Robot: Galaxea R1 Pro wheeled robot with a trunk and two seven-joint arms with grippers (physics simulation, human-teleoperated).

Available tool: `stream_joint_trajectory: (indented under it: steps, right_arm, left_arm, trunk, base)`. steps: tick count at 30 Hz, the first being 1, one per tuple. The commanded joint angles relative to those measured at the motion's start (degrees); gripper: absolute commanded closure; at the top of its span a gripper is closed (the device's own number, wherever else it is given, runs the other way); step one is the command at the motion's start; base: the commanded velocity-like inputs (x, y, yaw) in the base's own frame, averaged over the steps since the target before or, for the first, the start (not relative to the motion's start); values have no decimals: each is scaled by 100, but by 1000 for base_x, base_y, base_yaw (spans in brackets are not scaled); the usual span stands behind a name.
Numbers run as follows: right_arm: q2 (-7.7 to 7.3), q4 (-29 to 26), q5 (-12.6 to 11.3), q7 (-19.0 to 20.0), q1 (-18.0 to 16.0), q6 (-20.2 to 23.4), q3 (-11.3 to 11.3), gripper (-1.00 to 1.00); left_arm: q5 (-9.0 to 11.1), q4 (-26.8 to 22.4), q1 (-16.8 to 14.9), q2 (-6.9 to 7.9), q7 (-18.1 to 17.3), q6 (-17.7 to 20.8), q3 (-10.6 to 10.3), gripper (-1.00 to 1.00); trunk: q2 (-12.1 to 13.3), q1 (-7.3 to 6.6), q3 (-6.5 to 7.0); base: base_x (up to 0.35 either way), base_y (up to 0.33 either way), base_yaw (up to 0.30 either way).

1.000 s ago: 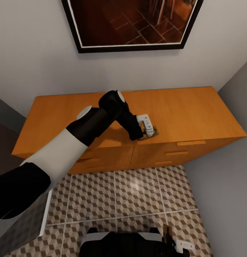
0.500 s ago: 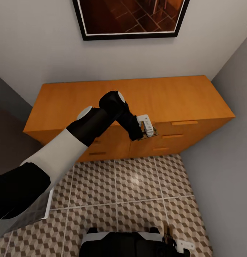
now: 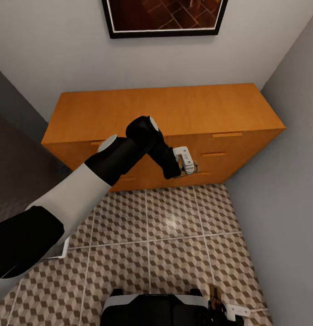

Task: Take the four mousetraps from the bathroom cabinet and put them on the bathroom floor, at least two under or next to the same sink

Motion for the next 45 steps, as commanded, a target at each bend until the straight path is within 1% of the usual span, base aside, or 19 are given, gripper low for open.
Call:
stream_joint_trajectory:
  steps: [1,5,9,11,12,14,18,20,22,23,24,26,27,29,31,34,35,42,45]
  right_arm:
    - [2,1,-19,-35,-2,-9,49,100]
    - [10,2,-18,-35,-2,5,51,100]
    - [10,-5,-17,-36,-2,8,50,100]
    - [8,-6,-17,-36,-2,9,50,100]
    - [7,-6,-17,-30,-2,9,50,100]
    - [2,-10,-17,-27,-2,-2,49,100]
    - [-3,-19,-3,-26,-2,-25,55,100]
    - [-31,-26,11,-21,-2,-35,61,100]
    - [-98,-32,73,-19,-2,-40,65,100]
    - [-130,-36,120,-12,-2,-42,69,100]
    - [-162,-42,204,15,-2,-41,72,100]
    - [-206,-53,275,44,-2,-38,69,100]
    - [-244,-67,293,50,-2,-37,68,100]
    - [-312,-140,309,56,-2,-30,65,100]
    - [-408,-303,319,59,-2,-9,63,100]
    - [-545,-592,324,66,-2,16,65,100]
    - [-628,-736,329,73,-2,84,64,100]
    - [-686,-1042,461,188,-2,252,67,100]
    - [-686,-1060,607,433,-2,256,67,100]
  left_arm:
    - [-54,4,-2,-2,-55,51,-16,100]
    - [-50,119,218,1,-47,48,-359,100]
    - [-72,196,1137,2,101,21,-934,100]
    - [-70,222,1700,4,500,-4,-1144,100]
    - [-43,343,2214,21,1124,-108,-1243,100]
    - [-18,621,2692,49,1782,-392,-1283,100]
    - [95,1143,3065,153,2279,-694,-1240,100]
    - [293,1492,3182,238,2578,-804,-1035,100]
    - [619,1891,3271,335,3051,-1146,-586,100]
    - [839,2128,3301,395,3337,-1450,-290,100]
    - [1236,2561,3327,482,3762,-2010,195,100]
    - [1766,3254,3343,570,4238,-2810,754,100]
    - [1976,3593,3347,618,4427,-3184,971,100]
    - [2201,4053,3350,706,4656,-3703,1204,100]
    - [2384,4641,3354,799,4922,-4306,1364,100]
    - [2705,5582,3384,826,5469,-5069,1446,100]
    - [3031,5992,3510,822,5876,-5525,1463,100]
    - [4070,6285,4339,833,6591,-6909,1478,100]
    - [4316,6306,4737,838,7113,-7655,1478,100]
  trunk:
    - [-9,-1,-7]
    - [-9,-1,-7]
    - [-9,-1,-7]
    - [-9,-1,-7]
    - [-9,-1,-7]
    - [-9,-1,-7]
    - [-9,-1,-7]
    - [-9,-1,-7]
    - [-9,-1,-7]
    - [-9,-1,-7]
    - [-9,-1,-7]
    - [-9,-1,-7]
    - [-9,-1,-7]
    - [-9,-1,-7]
    - [-9,-1,-7]
    - [-9,-1,-7]
    - [-9,-1,-7]
    - [-9,-1,-7]
    - [-9,-1,-7]
  base:
    - [-335,0,0]
    - [-334,0,0]
    - [-214,0,0]
    - [-58,0,0]
    - [-18,0,0]
    - [-9,0,0]
    - [-2,0,0]
    - [0,0,0]
    - [0,0,0]
    - [0,0,0]
    - [0,0,0]
    - [0,0,0]
    - [0,0,0]
    - [0,0,0]
    - [0,0,0]
    - [0,0,0]
    - [0,0,0]
    - [0,0,0]
    - [0,0,0]
